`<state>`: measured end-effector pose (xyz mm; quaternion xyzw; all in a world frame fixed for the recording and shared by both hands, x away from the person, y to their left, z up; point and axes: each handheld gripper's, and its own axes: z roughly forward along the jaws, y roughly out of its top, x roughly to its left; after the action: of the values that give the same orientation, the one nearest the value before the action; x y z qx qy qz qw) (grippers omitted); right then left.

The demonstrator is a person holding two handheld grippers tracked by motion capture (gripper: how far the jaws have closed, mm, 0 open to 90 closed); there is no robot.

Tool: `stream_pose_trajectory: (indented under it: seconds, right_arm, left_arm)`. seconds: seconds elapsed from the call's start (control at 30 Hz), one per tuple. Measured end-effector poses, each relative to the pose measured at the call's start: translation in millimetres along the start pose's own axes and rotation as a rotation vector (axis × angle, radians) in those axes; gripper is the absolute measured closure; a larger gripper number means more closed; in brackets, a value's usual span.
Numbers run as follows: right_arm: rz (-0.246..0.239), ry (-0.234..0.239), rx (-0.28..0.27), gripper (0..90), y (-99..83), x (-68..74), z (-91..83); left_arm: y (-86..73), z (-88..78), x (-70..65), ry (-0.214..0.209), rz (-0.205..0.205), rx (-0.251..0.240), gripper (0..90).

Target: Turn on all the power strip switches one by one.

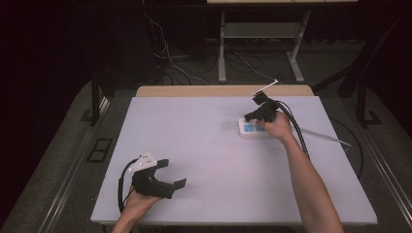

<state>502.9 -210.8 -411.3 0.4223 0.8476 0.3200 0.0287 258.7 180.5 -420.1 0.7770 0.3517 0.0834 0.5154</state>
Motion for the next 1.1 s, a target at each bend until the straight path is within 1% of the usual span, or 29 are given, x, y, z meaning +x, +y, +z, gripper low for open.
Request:
stream_pose_trajectory:
  seconds: [0.07, 0.27, 0.3, 0.33, 0.37, 0.4, 0.43, 0.47, 0.5, 0.53, 0.57, 0.63, 0.7, 0.87, 0.93, 1.0, 1.1]
  right_arm:
    - [-0.015, -0.004, -0.008, 89.8, -2.0, 0.2, 0.6]
    - [-0.012, 0.0, -0.031, 90.0, -6.6, -0.5, 1.2]
    - [-0.033, -0.018, -0.022, 90.0, -6.2, 1.5, 1.1]
    - [-0.033, -0.018, -0.022, 90.0, -6.2, 1.5, 1.1]
    - [-0.056, -0.042, -0.009, 90.0, -4.9, 4.5, 1.1]
    - [-0.056, -0.042, -0.009, 90.0, -4.9, 4.5, 1.1]
    - [-0.065, -0.055, -0.006, 90.0, -4.6, 6.4, 1.3]
    - [-0.063, -0.059, -0.006, 90.0, -4.7, 7.0, 1.7]
    - [-0.045, -0.05, -0.014, 90.0, -5.8, 5.5, 1.7]
    - [-0.045, -0.05, -0.014, 90.0, -5.8, 5.5, 1.7]
    - [-0.034, -0.044, -0.02, 90.0, -7.0, 4.5, 1.9]
    - [-0.038, -0.043, -0.019, 90.0, -7.2, 3.7, 2.5]
    - [-0.022, -0.034, -0.019, 90.0, -7.1, 2.7, 2.4]
    - [-0.04, -0.049, -0.018, 90.0, -6.5, 5.0, 2.5]
    - [-0.034, -0.045, -0.018, 90.0, -6.6, 4.6, 2.3]
    - [-0.021, -0.03, -0.025, 90.0, -7.4, 2.4, 2.0]
    - [-0.017, -0.012, -0.029, 90.0, -6.7, 0.2, 1.2]
  left_arm:
    - [0.3, -0.1, 0.0, 0.002, 0.002, 0.0, 0.0]
    - [0.6, 0.3, -1.7, -0.001, 0.006, 0.003, 0.0]
    - [0.5, 0.4, -2.0, -0.002, 0.006, 0.004, 0.0]
    - [0.5, 0.4, -2.3, -0.002, 0.008, 0.005, 0.0]
    - [0.5, 0.5, -2.4, -0.001, 0.009, 0.005, 0.0]
    - [0.5, 0.4, -2.5, 0.001, 0.01, 0.006, 0.0]
    - [0.7, 0.2, -2.6, 0.003, 0.011, 0.004, 0.0]
    - [0.9, -0.2, -2.7, 0.004, 0.01, 0.002, 0.0]
    - [1.1, -0.6, -2.5, 0.007, 0.012, -0.002, 0.0]
    - [1.3, -1.1, -2.4, 0.008, 0.012, -0.006, 0.0]
    - [1.5, -1.7, -2.4, 0.011, 0.011, -0.009, 0.0]
    - [1.4, -2.6, -2.3, 0.012, 0.009, -0.012, 0.0]
    - [1.0, -3.2, -1.9, 0.013, 0.009, -0.01, 0.0]
    - [0.6, -2.1, -1.5, 0.008, 0.011, -0.006, 0.0]
    - [0.5, -0.9, -1.2, 0.005, 0.012, -0.001, 0.0]
    - [0.6, -0.2, -0.8, 0.003, 0.011, 0.002, 0.0]
    - [0.5, 0.3, -0.3, 0.003, 0.01, 0.005, 0.0]
